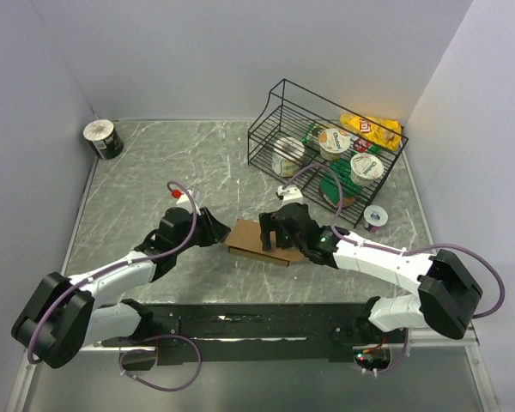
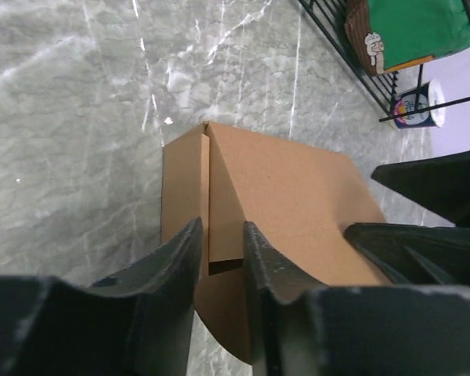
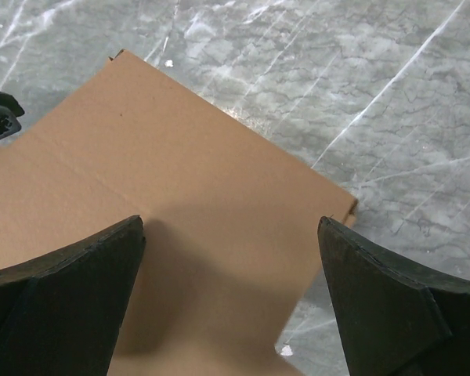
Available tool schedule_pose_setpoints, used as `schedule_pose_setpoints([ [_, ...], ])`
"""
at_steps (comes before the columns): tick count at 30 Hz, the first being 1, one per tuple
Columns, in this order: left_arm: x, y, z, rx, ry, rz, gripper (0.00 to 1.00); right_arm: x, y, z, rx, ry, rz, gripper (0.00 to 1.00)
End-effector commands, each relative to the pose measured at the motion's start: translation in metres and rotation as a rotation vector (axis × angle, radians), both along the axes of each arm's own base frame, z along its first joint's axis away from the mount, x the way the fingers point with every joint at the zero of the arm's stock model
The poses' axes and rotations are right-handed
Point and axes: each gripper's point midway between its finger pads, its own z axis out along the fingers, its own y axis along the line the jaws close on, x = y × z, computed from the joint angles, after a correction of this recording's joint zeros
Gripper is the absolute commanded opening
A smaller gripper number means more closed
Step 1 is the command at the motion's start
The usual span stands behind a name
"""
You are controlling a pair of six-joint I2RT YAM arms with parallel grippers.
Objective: Fold the paper box
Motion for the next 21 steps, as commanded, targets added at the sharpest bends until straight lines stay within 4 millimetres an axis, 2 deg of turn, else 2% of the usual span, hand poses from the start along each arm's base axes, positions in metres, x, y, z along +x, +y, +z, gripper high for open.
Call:
schedule_pose_setpoints([
  [1, -0.001, -0.01, 0.005, -0.056, -0.005, -0.035, 0.29, 0.0, -0.003, -0.011, -0.001, 0.016, -0.027, 0.98],
  [7, -0.006, -0.001, -0.019, -0.005, 0.035, -0.014, 0.27, -0.002, -0.006, -0.023, -0.022, 0.035, -0.035, 0.98],
  [16, -0.012, 0.009, -0.036, 0.03, 0.04, 0.008, 0.27, -0.004, -0.011, -0.038, -0.051, 0.041, -0.04, 0.98],
  [18, -0.01, 0.01, -0.034, 0.043, 0.032, 0.007, 0.34, -0.004, -0.012, -0.037, -0.062, 0.041, -0.033, 0.98],
  [19, -0.004, 0.008, -0.022, 0.037, 0.003, 0.007, 0.44, -0.003, -0.011, -0.035, -0.064, 0.039, -0.027, 0.98],
  [21, 0.0, 0.009, -0.014, 0.055, -0.019, 0.01, 0.59, -0.002, -0.01, -0.024, -0.065, 0.021, -0.009, 0.99],
])
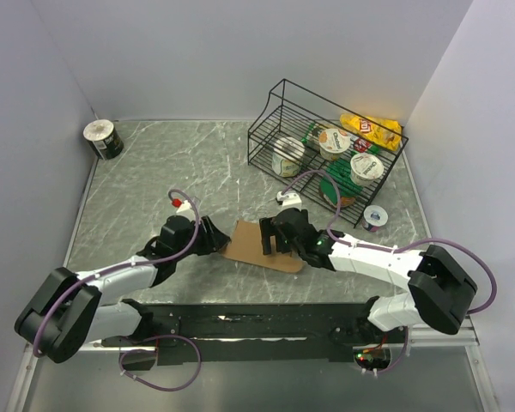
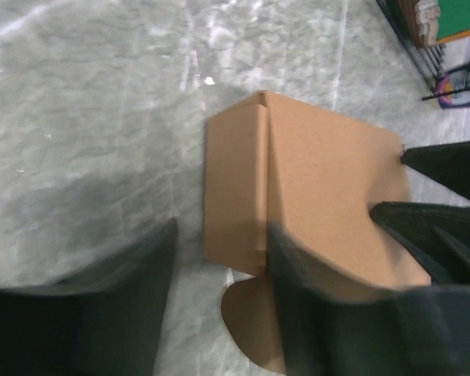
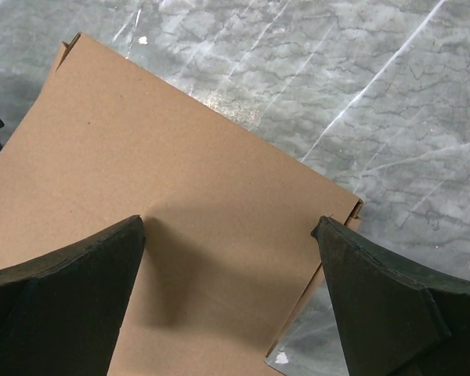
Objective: Fold the paper box
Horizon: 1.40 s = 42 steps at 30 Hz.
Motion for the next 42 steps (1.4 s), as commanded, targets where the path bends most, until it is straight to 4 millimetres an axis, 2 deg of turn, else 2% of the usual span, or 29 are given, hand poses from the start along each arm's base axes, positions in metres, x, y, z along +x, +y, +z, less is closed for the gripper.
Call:
schedule_pose_setpoints([
  [1, 0.02, -0.001, 0.033, 0.016, -0.095, 0.021, 0.72, 0.0, -0.005, 0.007, -0.035, -0.007, 0.017, 1.0],
  [3, 0.026, 0.0, 0.044, 0.032, -0.122, 0.028, 0.83, 0.004, -0.003, 0.021, -0.007, -0.012, 0.033, 1.0],
  [4, 0.028, 0.0, 0.048, 0.034, -0.134, 0.026, 0.88, 0.002, -0.006, 0.022, -0.014, 0.004, 0.038, 1.0],
  [5, 0.028, -0.001, 0.05, 0.035, -0.141, 0.021, 0.91, 0.005, -0.004, 0.035, 0.006, -0.012, 0.04, 1.0],
  [9, 0.026, -0.011, 0.045, 0.018, -0.137, -0.036, 0.92, 0.005, -0.007, 0.058, 0.065, -0.016, 0.069, 1.0],
  [12, 0.022, -0.019, 0.03, 0.003, -0.091, -0.076, 0.88, 0.005, -0.01, 0.064, 0.108, -0.006, 0.071, 1.0],
  [17, 0.017, -0.023, 0.012, -0.004, -0.05, -0.103, 0.8, 0.0, -0.024, 0.046, 0.139, 0.076, 0.046, 1.0],
  [20, 0.015, -0.021, 0.005, 0.02, -0.041, -0.108, 0.77, -0.005, -0.032, 0.034, 0.16, 0.111, 0.031, 0.95],
  [24, 0.012, -0.018, -0.005, 0.051, -0.023, -0.118, 0.7, -0.011, -0.036, 0.024, 0.208, 0.16, 0.022, 0.83],
  [29, 0.01, -0.017, -0.012, 0.059, -0.011, -0.121, 0.65, -0.02, -0.034, 0.008, 0.245, 0.212, 0.024, 0.72],
  [32, 0.009, -0.018, -0.015, 0.045, -0.007, -0.123, 0.57, -0.021, -0.032, 0.001, 0.267, 0.228, 0.012, 0.68],
  [33, 0.008, -0.018, -0.019, 0.045, 0.002, -0.123, 0.51, -0.021, -0.031, 0.0, 0.27, 0.23, 0.011, 0.65],
  [36, 0.005, -0.02, -0.024, 0.026, 0.017, -0.129, 0.42, -0.021, -0.032, -0.011, 0.264, 0.248, 0.001, 0.6],
  [38, 0.004, -0.021, -0.027, 0.017, 0.023, -0.126, 0.41, -0.022, -0.033, -0.019, 0.251, 0.254, -0.006, 0.55],
  [40, 0.003, -0.02, -0.031, 0.016, 0.03, -0.126, 0.36, -0.023, -0.038, -0.027, 0.229, 0.264, -0.025, 0.52],
  [42, 0.0, -0.018, -0.035, 0.018, 0.037, -0.12, 0.31, -0.022, -0.041, -0.032, 0.217, 0.263, -0.035, 0.44],
])
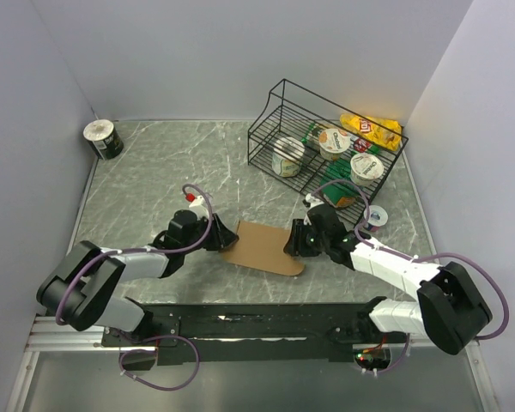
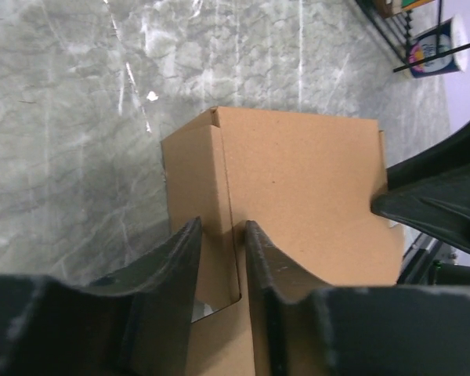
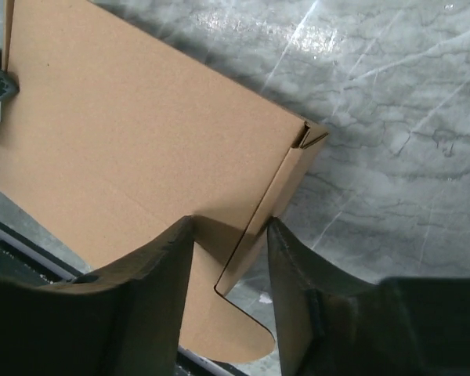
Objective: Fold the paper box
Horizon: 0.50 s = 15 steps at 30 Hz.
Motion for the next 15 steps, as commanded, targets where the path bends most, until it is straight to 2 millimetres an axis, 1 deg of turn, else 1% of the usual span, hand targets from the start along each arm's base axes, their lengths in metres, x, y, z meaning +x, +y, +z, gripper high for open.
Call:
schedule_pose_setpoints([
  [1, -0.011, 0.011, -0.027, 0.047, 0.056, 0.021, 0.3, 0.004, -0.006, -0.015, -0.03, -0.006, -0.034, 0.42],
  [4, -0.012, 0.012, -0.031, 0.054, 0.057, 0.021, 0.3, 0.004, -0.01, -0.021, -0.054, 0.0, -0.036, 0.4],
  [7, -0.012, 0.011, -0.03, 0.051, 0.051, 0.016, 0.31, 0.007, -0.014, -0.018, -0.079, -0.022, -0.039, 0.39],
  [8, -0.01, 0.01, -0.027, 0.047, 0.043, 0.015, 0.32, 0.011, -0.018, -0.015, -0.103, -0.041, -0.044, 0.4],
  [9, -0.008, 0.011, -0.023, 0.046, 0.033, 0.023, 0.36, 0.013, -0.02, -0.009, -0.117, -0.053, -0.046, 0.46],
  [10, -0.006, 0.011, -0.019, 0.047, 0.023, 0.028, 0.39, 0.015, -0.022, 0.001, -0.123, -0.082, -0.047, 0.56],
  [11, 0.0, 0.011, -0.011, 0.047, 0.002, 0.037, 0.42, 0.022, -0.03, 0.008, -0.167, -0.124, -0.056, 0.74],
  [12, 0.002, 0.013, -0.003, 0.049, -0.014, 0.046, 0.56, 0.027, -0.031, 0.02, -0.173, -0.162, -0.053, 0.82],
  [13, 0.006, 0.015, 0.002, 0.064, -0.037, 0.062, 0.65, 0.029, -0.033, 0.033, -0.175, -0.202, -0.045, 0.87],
  [14, 0.013, 0.015, 0.018, 0.053, -0.078, 0.073, 0.73, 0.031, -0.035, 0.041, -0.198, -0.251, -0.001, 0.94],
  [15, 0.013, 0.017, 0.02, 0.07, -0.077, 0.078, 0.88, 0.033, -0.028, 0.054, -0.177, -0.288, 0.039, 0.98],
])
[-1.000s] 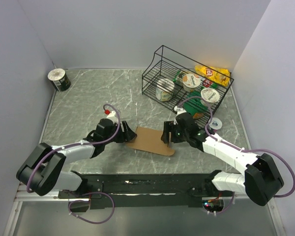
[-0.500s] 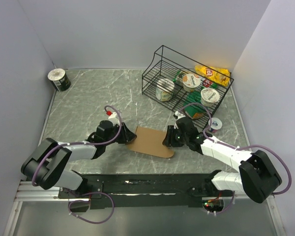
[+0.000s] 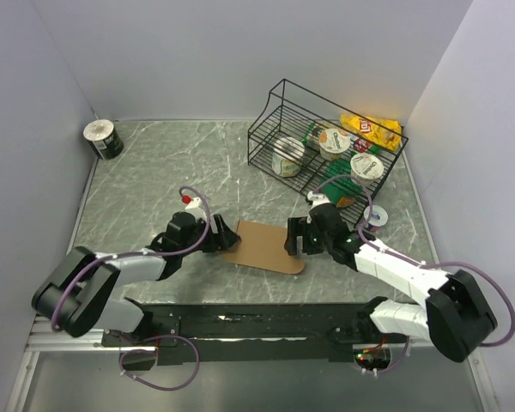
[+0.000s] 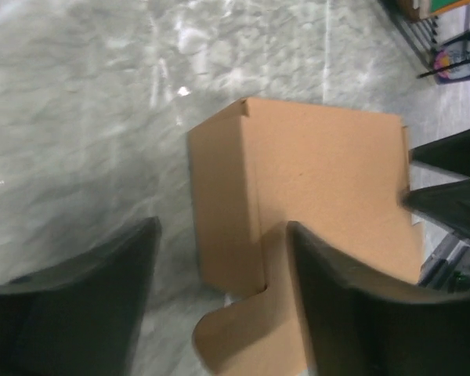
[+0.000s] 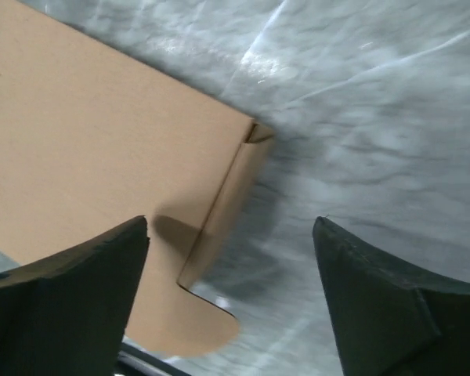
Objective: Fold the paper box
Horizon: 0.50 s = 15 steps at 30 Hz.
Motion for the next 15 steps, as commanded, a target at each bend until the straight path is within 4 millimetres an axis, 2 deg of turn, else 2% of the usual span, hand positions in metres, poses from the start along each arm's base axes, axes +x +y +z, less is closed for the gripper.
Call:
schedule_pose_setpoints([
  [1, 0.017, 0.011, 0.03, 0.057, -0.088, 0.055, 0.94, 0.021, -0.004, 0.06, -0.078, -0.236, 0.125, 1.0],
  [2, 0.021, 0.011, 0.043, 0.051, -0.118, 0.059, 1.0, 0.022, -0.001, 0.065, -0.083, -0.256, 0.16, 1.0],
  [3, 0.023, 0.014, 0.048, 0.054, -0.13, 0.068, 0.96, 0.021, 0.008, 0.075, -0.072, -0.28, 0.212, 1.0],
  [5, 0.024, 0.017, 0.057, 0.062, -0.151, 0.064, 0.96, 0.022, 0.017, 0.08, -0.114, -0.337, 0.308, 1.0],
  [6, 0.025, 0.02, 0.059, 0.062, -0.157, 0.071, 0.96, 0.016, 0.031, 0.082, -0.111, -0.355, 0.39, 1.0],
  [8, 0.021, 0.024, 0.061, 0.059, -0.164, 0.062, 0.96, 0.014, 0.045, 0.09, -0.151, -0.412, 0.514, 1.0],
  [10, 0.018, 0.031, 0.055, 0.06, -0.154, 0.07, 0.96, 0.002, 0.065, 0.087, -0.204, -0.455, 0.667, 1.0],
  [13, 0.013, 0.04, 0.046, 0.06, -0.138, 0.084, 0.96, -0.01, 0.089, 0.081, -0.255, -0.476, 0.803, 1.0],
  [15, 0.009, 0.039, 0.051, 0.034, -0.166, 0.054, 0.96, -0.011, 0.098, 0.075, -0.278, -0.468, 0.841, 1.0],
])
